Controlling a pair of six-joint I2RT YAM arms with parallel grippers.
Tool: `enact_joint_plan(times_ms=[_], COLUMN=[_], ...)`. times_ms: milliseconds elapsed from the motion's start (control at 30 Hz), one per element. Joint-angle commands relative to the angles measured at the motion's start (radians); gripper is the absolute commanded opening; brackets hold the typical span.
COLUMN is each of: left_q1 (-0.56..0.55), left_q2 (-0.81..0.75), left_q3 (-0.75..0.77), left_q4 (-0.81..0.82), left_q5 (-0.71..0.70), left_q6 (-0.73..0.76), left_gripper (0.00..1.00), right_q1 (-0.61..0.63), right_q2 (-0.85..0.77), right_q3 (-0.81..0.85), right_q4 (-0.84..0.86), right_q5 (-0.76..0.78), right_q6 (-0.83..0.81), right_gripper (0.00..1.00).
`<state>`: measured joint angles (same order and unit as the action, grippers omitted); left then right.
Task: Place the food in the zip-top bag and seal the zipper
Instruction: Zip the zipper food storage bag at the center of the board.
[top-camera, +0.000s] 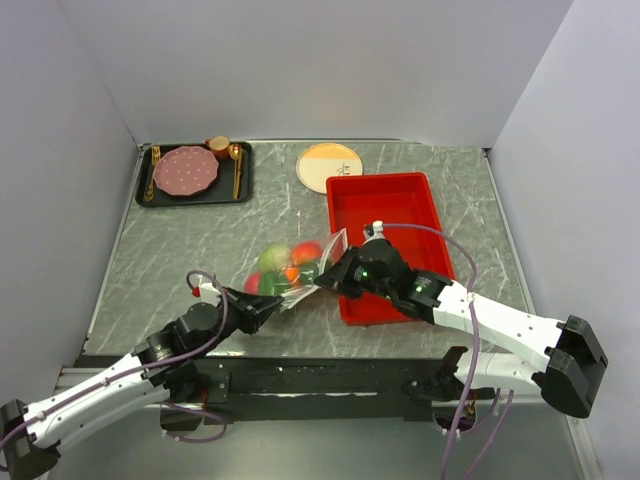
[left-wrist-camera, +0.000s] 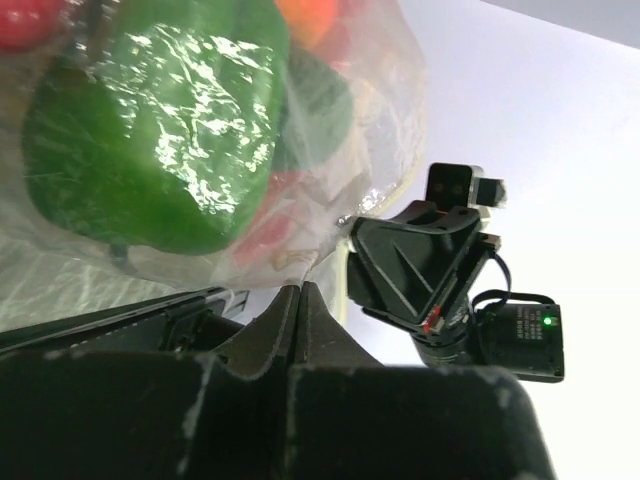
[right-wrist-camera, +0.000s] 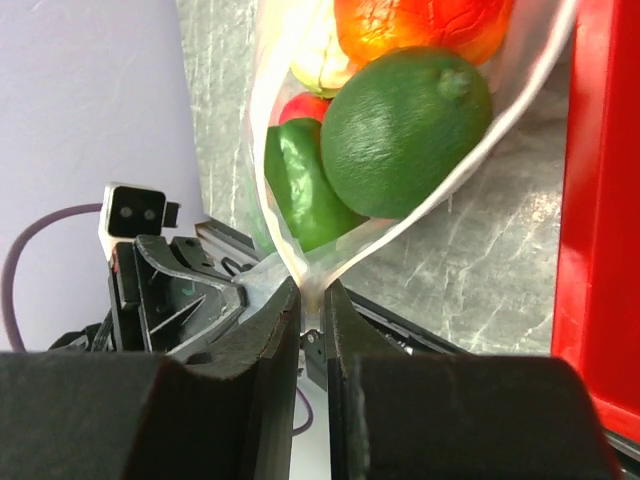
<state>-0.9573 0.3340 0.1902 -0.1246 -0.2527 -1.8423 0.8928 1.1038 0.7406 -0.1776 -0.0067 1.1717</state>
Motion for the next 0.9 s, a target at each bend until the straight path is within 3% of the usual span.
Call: enact_joint_plan(times_ms=[0,867], left_q1=[0.006,0.006], left_q2=[-0.029,-0.124], left_q3=[-0.003,0.060], left_q4=[-0.136,-0.296], left_q5=[-0.080,-0.143], left_q6=[-0.023,-0.023], left_gripper=[0.01,0.01], right_q1=[-0.057,-0.149], right_q2=[-0.013,-0.001], right_q3=[0.034,0.026], right_q4=[-0.039,-0.028], right_q5=[0.083,0.014], right_q6=[-0.050,-0.096], right_gripper=[0.05,0.05])
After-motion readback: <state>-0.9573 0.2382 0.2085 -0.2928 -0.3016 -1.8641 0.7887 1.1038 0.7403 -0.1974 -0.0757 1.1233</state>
